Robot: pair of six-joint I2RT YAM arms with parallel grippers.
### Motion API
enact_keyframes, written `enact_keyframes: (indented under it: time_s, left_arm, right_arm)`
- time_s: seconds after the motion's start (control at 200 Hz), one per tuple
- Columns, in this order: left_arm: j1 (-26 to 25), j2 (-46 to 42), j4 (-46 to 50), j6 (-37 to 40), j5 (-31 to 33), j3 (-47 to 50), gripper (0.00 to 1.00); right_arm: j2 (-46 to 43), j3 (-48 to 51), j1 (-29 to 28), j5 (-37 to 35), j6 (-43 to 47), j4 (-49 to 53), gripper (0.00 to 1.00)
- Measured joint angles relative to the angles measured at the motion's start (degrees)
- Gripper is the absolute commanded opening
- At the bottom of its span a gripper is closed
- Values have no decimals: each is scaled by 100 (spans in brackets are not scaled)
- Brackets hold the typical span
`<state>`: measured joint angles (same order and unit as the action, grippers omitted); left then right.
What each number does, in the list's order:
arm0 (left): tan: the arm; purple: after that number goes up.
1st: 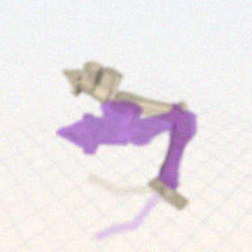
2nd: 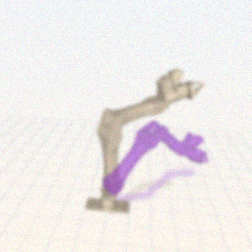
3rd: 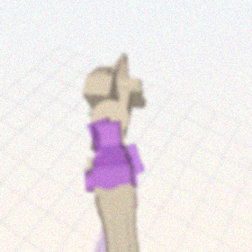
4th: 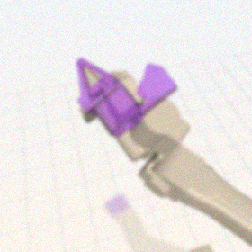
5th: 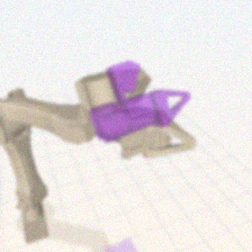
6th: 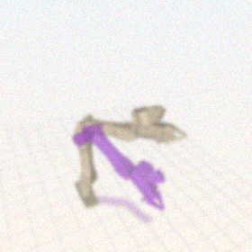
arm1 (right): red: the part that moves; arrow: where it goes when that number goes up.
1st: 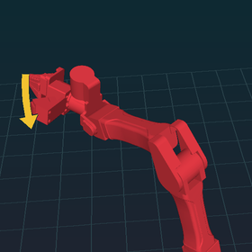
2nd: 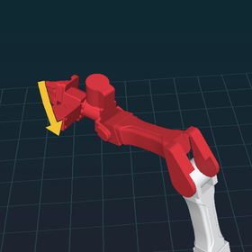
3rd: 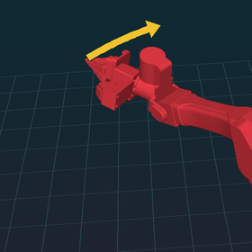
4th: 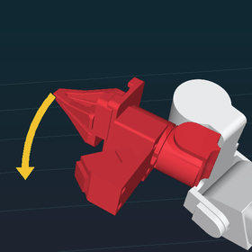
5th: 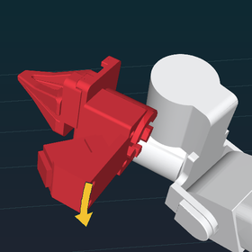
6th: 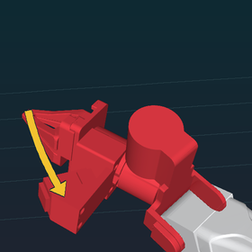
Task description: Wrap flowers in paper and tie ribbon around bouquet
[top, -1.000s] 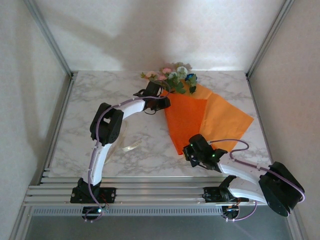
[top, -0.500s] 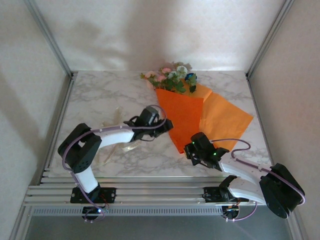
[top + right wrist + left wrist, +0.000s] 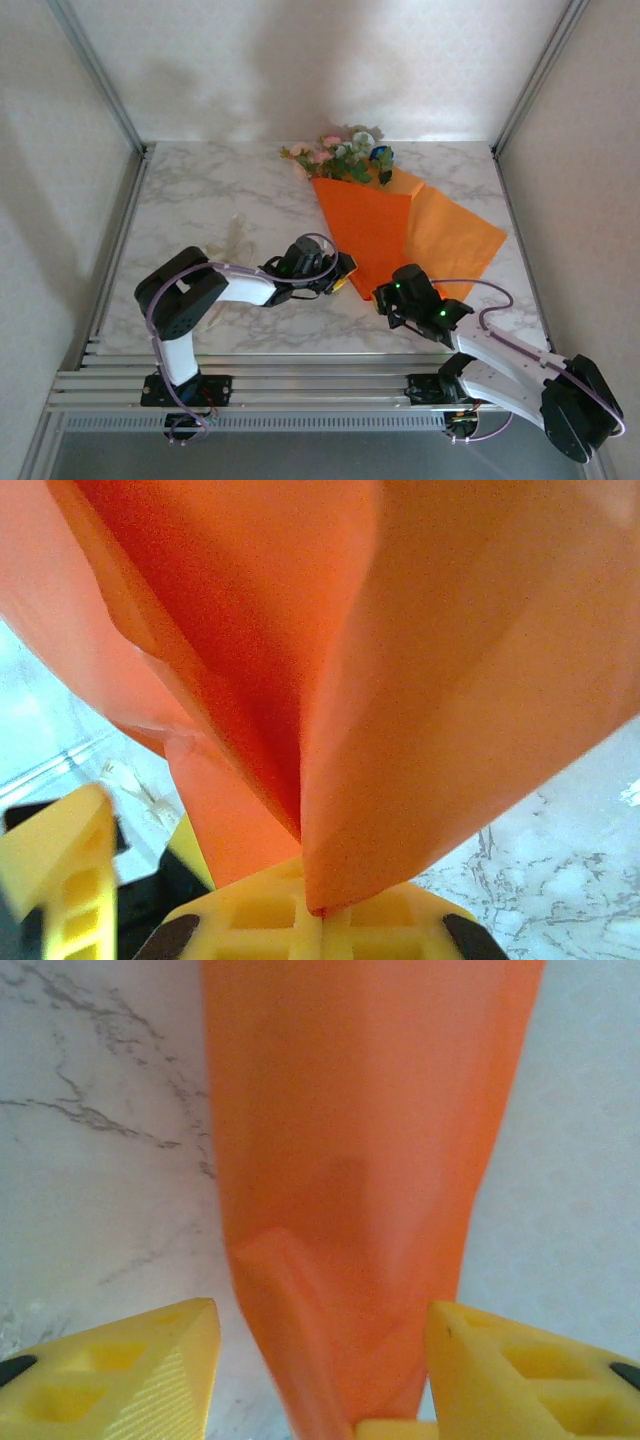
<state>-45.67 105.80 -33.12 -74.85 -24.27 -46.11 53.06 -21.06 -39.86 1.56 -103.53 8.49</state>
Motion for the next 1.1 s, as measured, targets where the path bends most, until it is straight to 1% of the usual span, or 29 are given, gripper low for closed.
enact_keyframes:
  time_s: [0.085,0.245,0.275,0.31,0.34,0.375,0.516,0.531,0.566,0.586,0.616,0.681,0.751,0.781,0.811,0.891,1.086,1.091,1.101]
  left_arm:
    - [-68,127,-24,-46,4,0,52]
    - [-125,142,-170,-92,26,7,42]
    - [-129,155,-240,-103,26,4,38]
    - [-127,188,-321,-107,26,0,29]
    - [-127,232,-385,-127,24,-15,14]
    - [-129,286,-444,-142,33,-35,0]
    - [-122,376,-483,-83,59,-50,0]
    - [-120,376,-485,-76,66,-50,6]
    - [-109,376,-492,-39,66,-50,25]
    - [-103,376,-501,-31,70,-50,32]
    - [-87,376,-503,-9,76,-50,36]
    - [2,376,-527,20,96,-55,39]
    - [138,411,-525,76,114,-125,39]
    - [203,466,-525,114,111,-210,36]
    - [256,538,-525,144,109,-308,29]
    - [391,767,-518,289,74,-590,0]
    - [638,1032,-431,470,-181,-815,0]
    - [643,1034,-428,474,-186,-817,0]
    - [654,1036,-413,485,-199,-817,5]
  right_arm:
    - [-125,46,13,0,-24,48,0]
    - [-166,83,24,2,-46,105,0]
    - [-166,83,24,2,-48,107,0]
    - [-166,83,24,2,-63,107,0]
    - [-166,83,24,2,-66,107,0]
    - [-166,83,24,2,-66,107,0]
    - [-166,83,24,2,-63,120,0]
    - [-166,85,24,2,-63,122,0]
    - [-164,87,28,4,-63,118,0]
    - [-164,87,28,7,-63,114,0]
    - [-164,90,28,9,-63,116,0]
    - [-151,107,28,24,-63,116,0]
    - [-103,129,28,31,-63,94,0]
    - [-74,136,31,48,-63,76,0]
    - [-50,138,33,57,-63,74,0]
    - [-7,138,35,72,-61,52,0]
    - [4,136,61,63,-61,-149,0]
    - [4,136,61,66,-63,-155,0]
    - [4,136,61,66,-61,-164,0]
